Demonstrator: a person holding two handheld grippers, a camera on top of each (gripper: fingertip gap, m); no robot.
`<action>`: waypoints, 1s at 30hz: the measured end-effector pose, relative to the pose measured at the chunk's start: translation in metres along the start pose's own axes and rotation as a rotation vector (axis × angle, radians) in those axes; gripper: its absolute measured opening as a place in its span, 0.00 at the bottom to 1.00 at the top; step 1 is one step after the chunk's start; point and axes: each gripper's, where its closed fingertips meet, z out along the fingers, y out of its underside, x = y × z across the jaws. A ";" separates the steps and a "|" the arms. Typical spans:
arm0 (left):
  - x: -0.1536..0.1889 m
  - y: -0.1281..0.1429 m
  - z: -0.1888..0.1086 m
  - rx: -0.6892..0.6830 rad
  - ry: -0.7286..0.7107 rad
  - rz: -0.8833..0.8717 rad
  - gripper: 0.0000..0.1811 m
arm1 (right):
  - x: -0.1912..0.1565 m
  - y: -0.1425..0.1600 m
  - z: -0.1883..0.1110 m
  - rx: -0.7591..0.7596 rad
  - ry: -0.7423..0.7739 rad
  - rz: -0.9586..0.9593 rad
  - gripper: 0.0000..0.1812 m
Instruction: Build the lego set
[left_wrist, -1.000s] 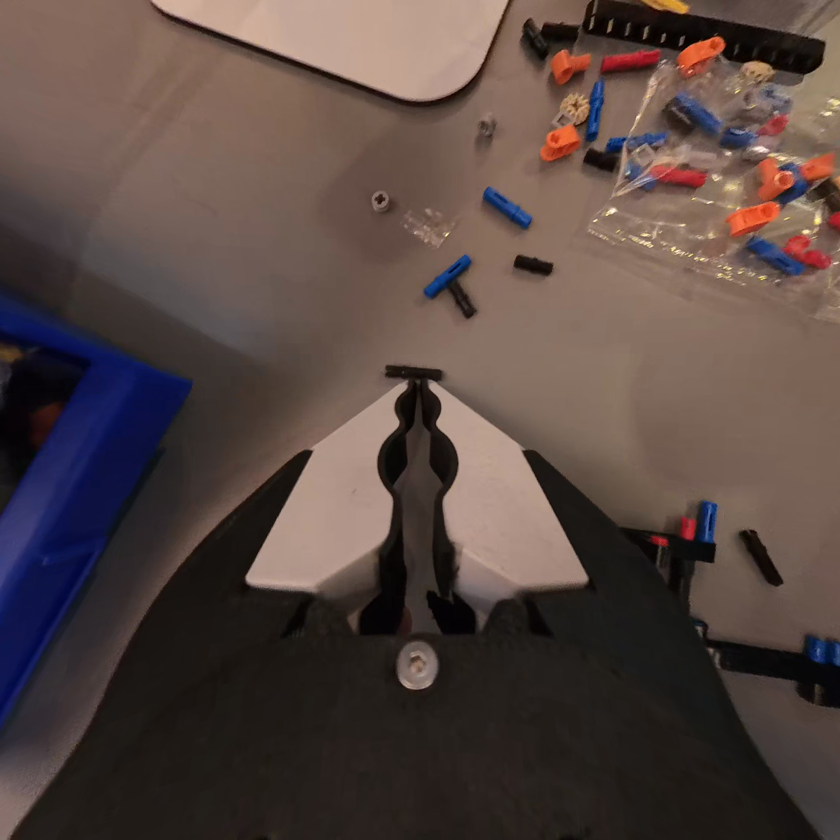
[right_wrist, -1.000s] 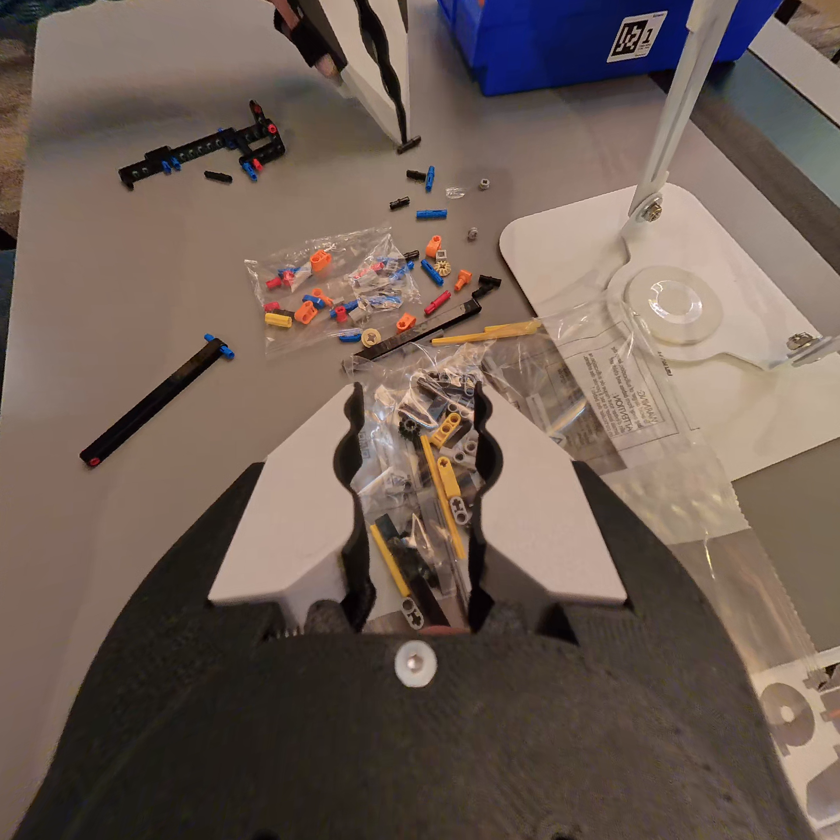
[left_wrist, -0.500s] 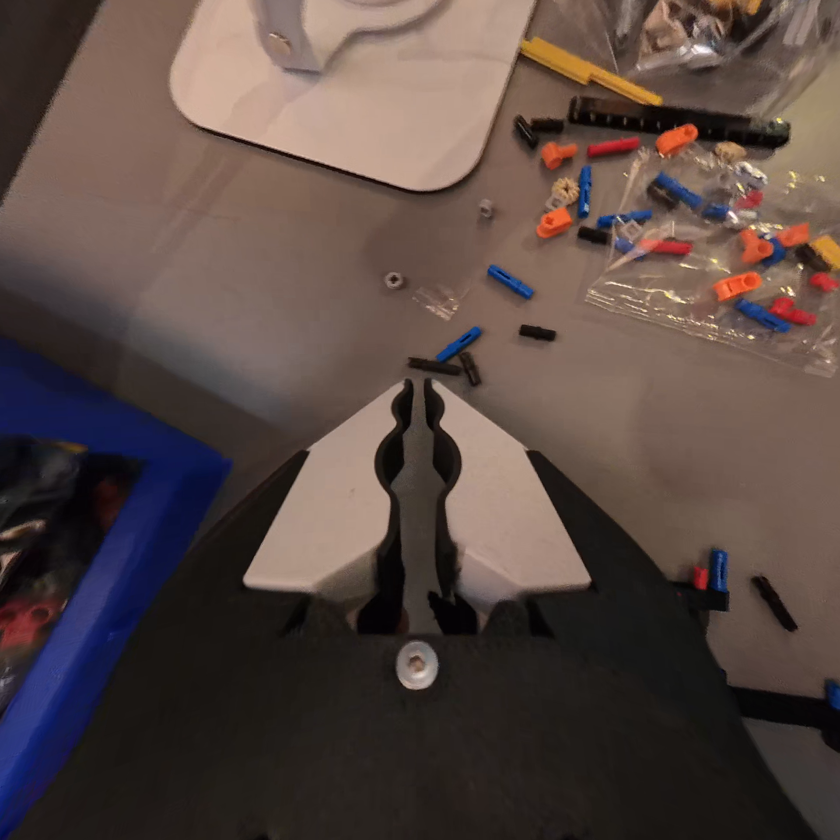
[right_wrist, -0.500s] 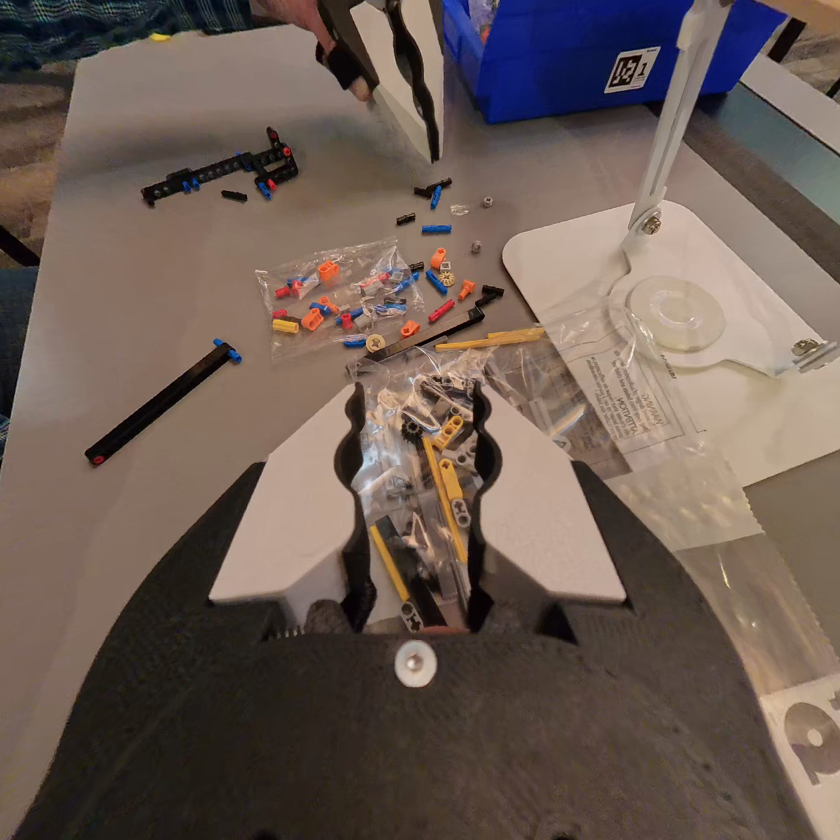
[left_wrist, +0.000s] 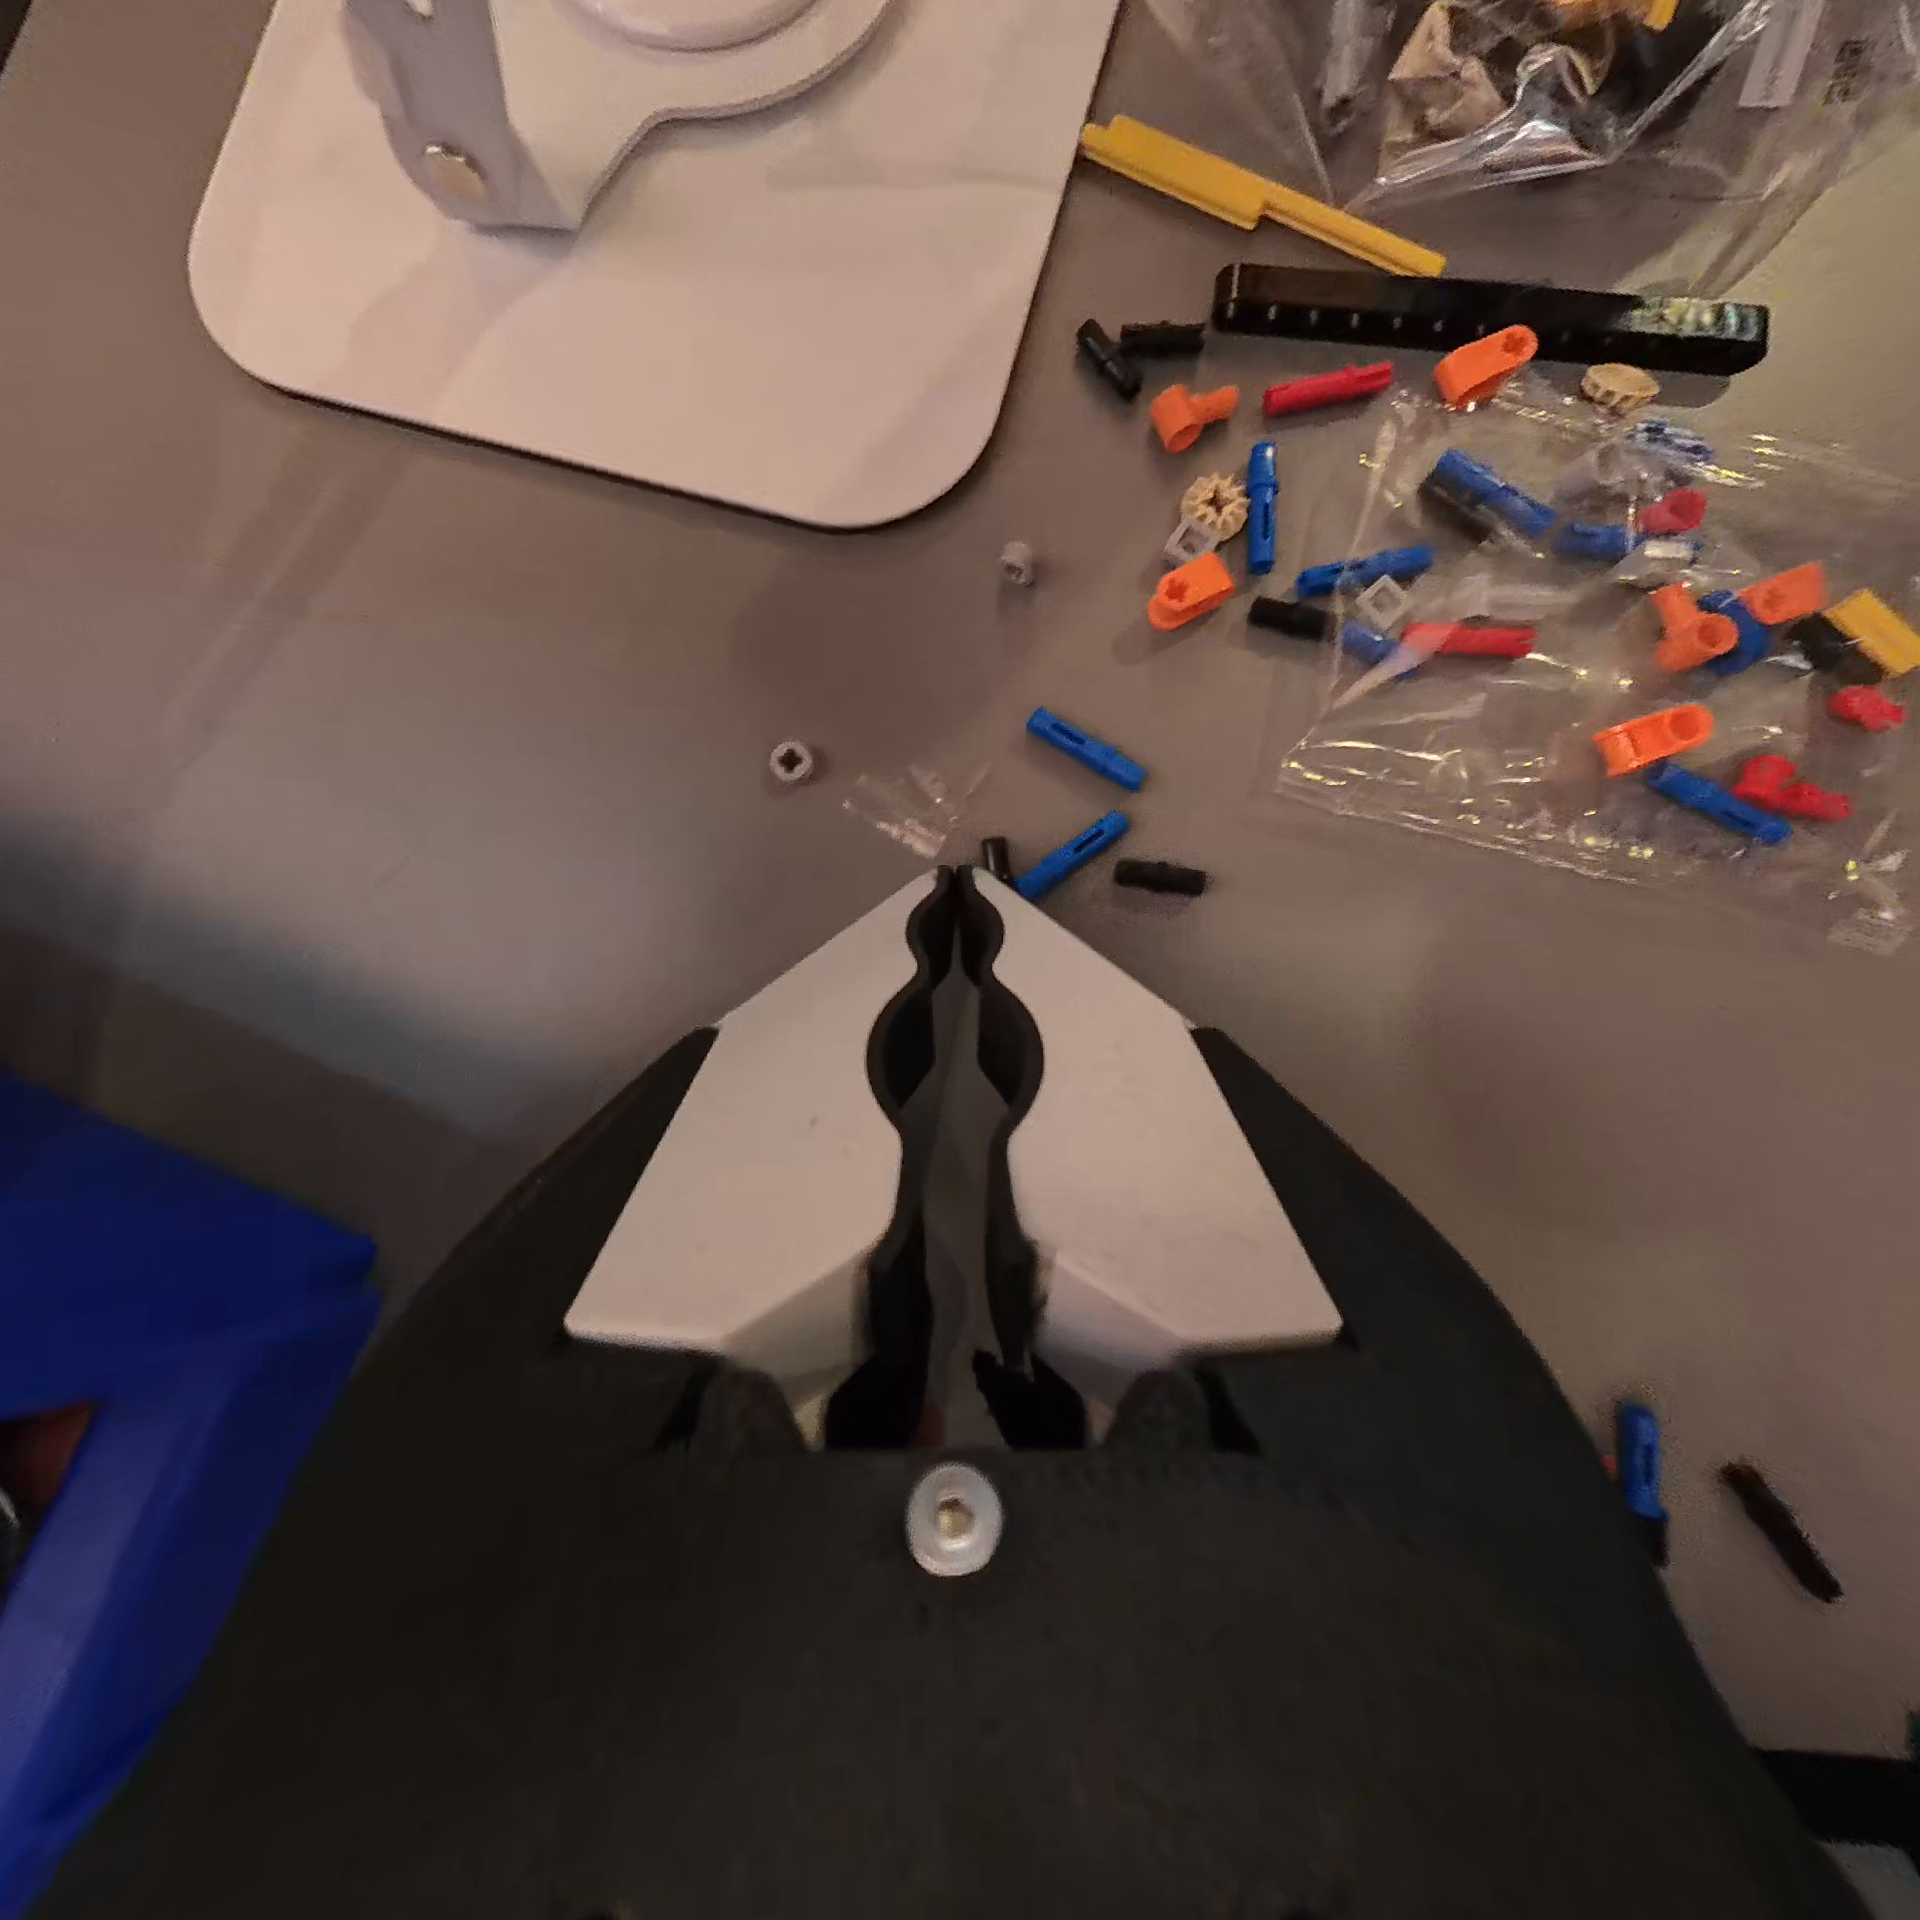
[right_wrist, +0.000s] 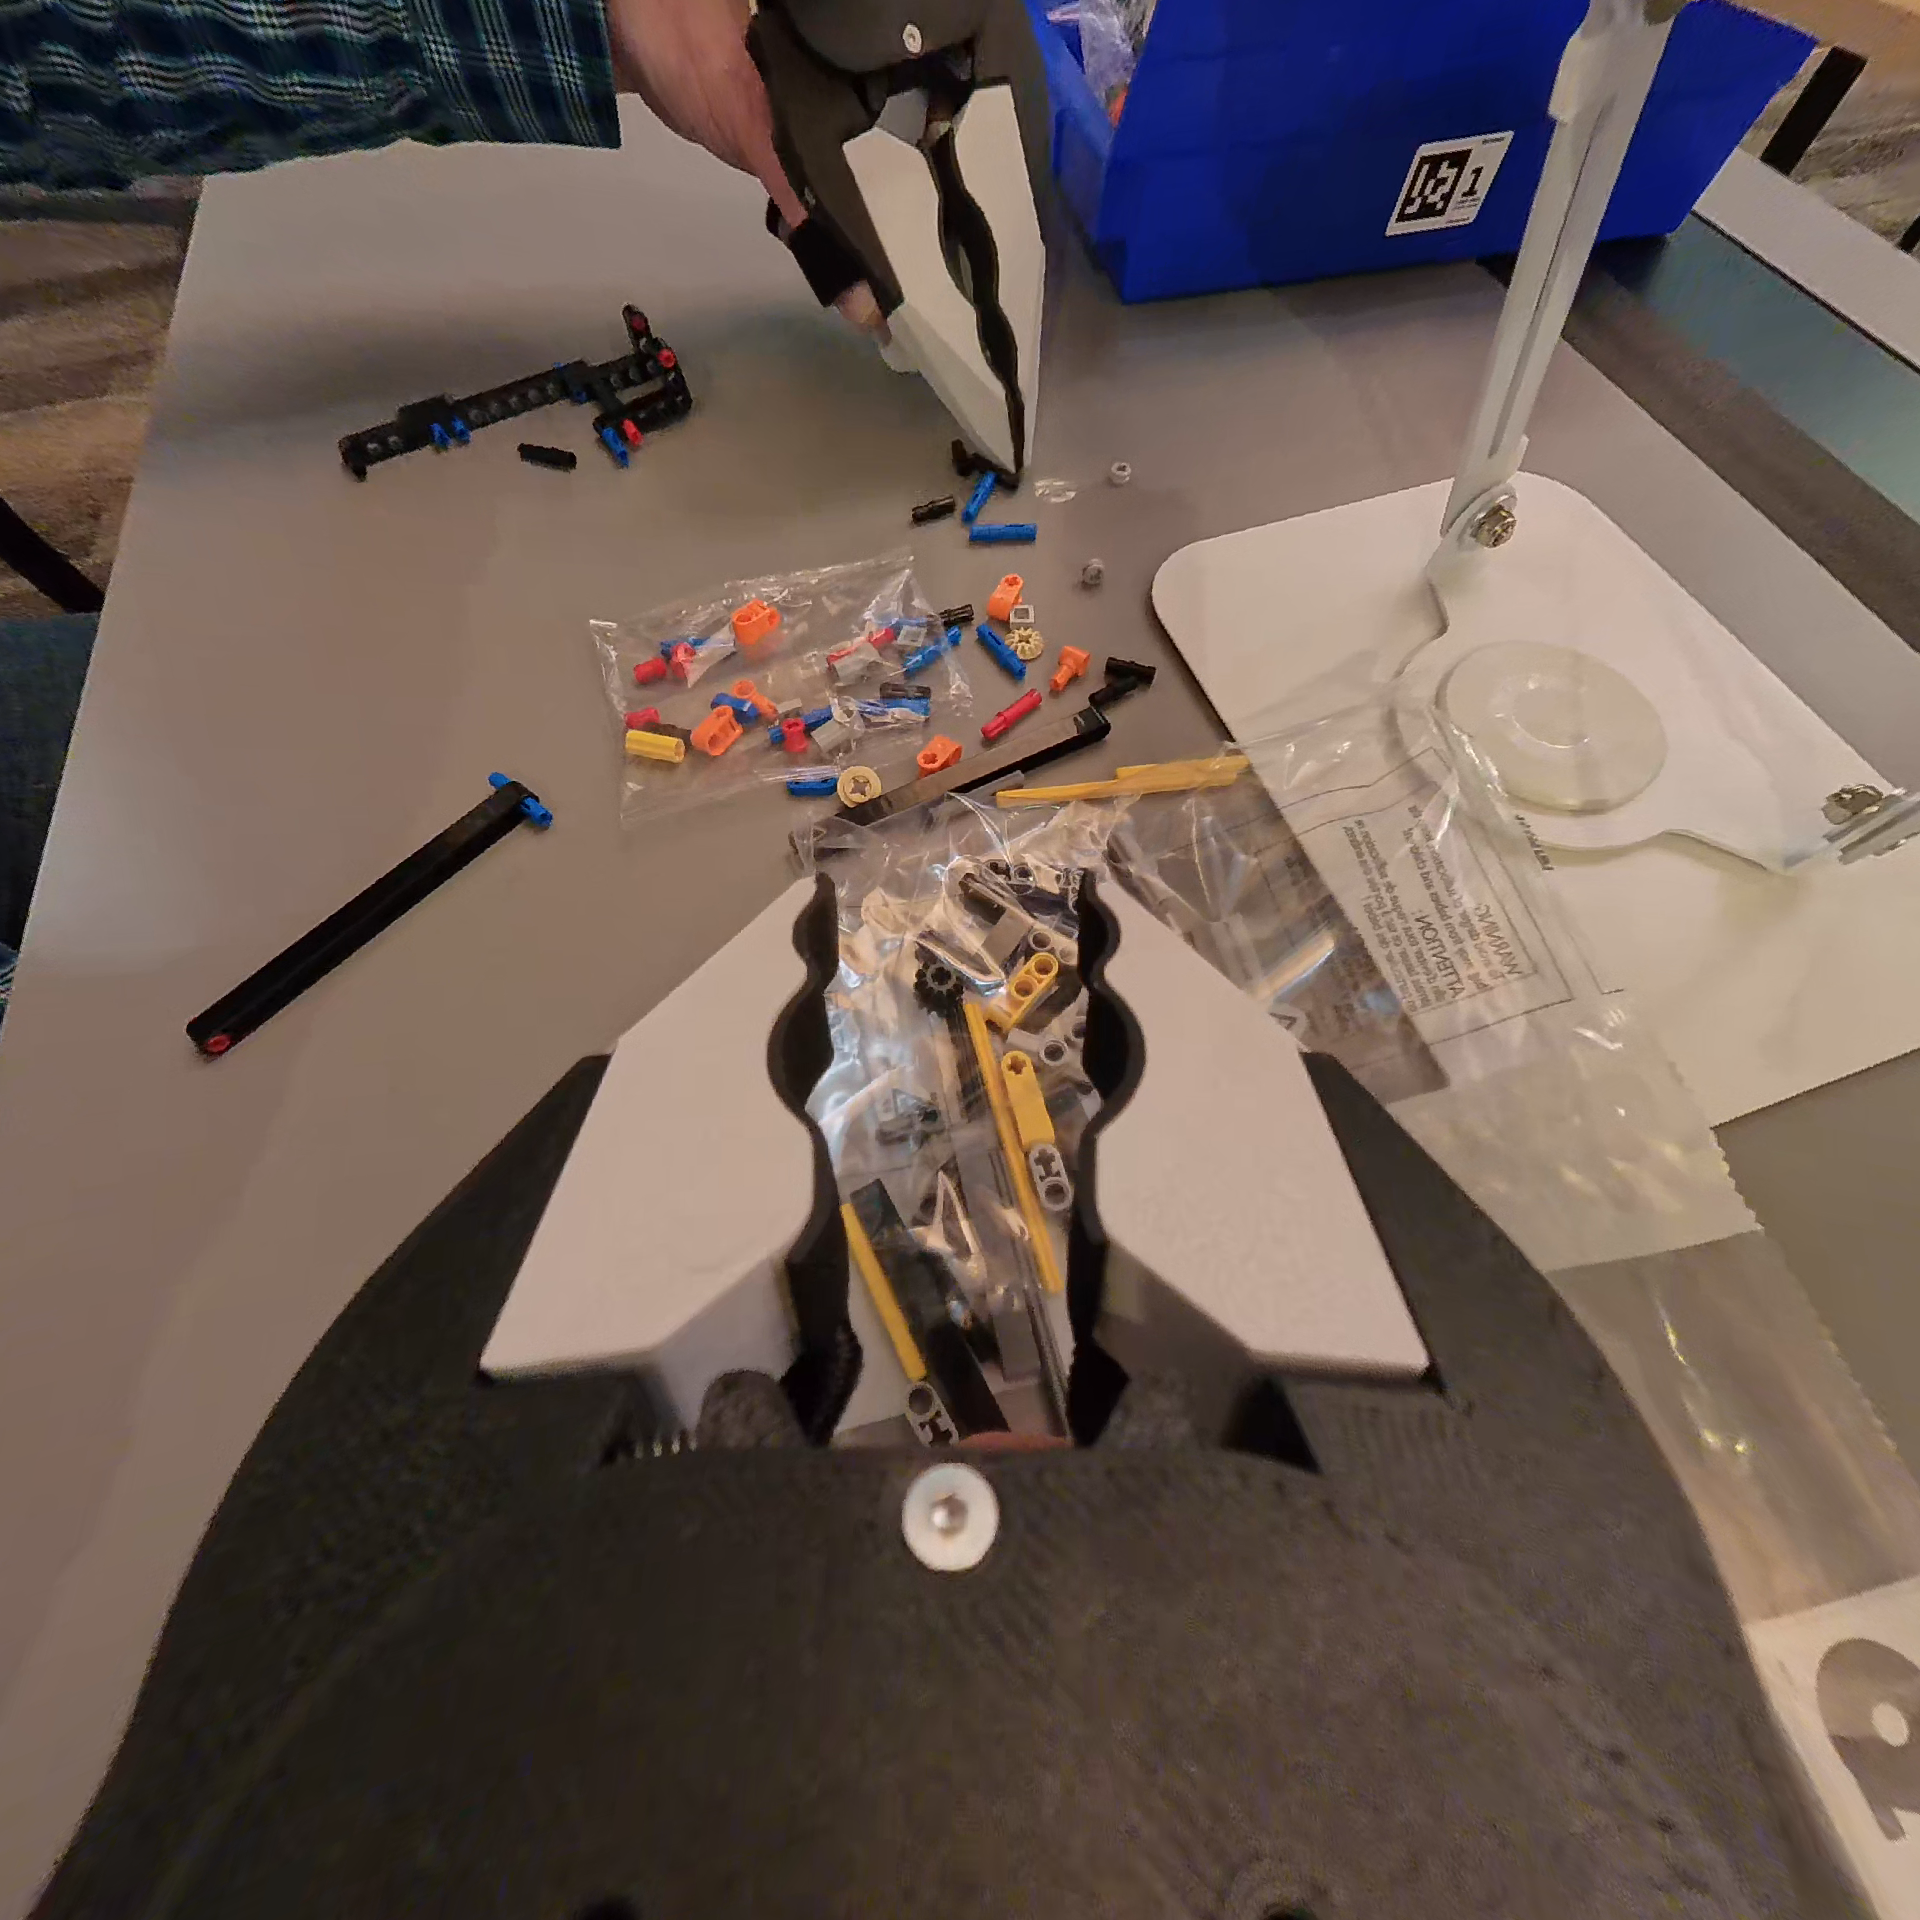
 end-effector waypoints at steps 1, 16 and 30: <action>0.003 -0.002 0.001 -0.005 0.003 0.002 0.00 | 0.000 0.000 0.000 0.000 -0.002 -0.002 0.24; -0.007 0.015 -0.036 -0.011 -0.121 -0.090 0.00 | -0.002 0.003 -0.003 0.008 -0.004 -0.016 0.24; 0.017 0.011 -0.010 -0.057 -0.053 -0.020 0.00 | 0.000 0.006 -0.004 -0.002 0.006 -0.025 0.24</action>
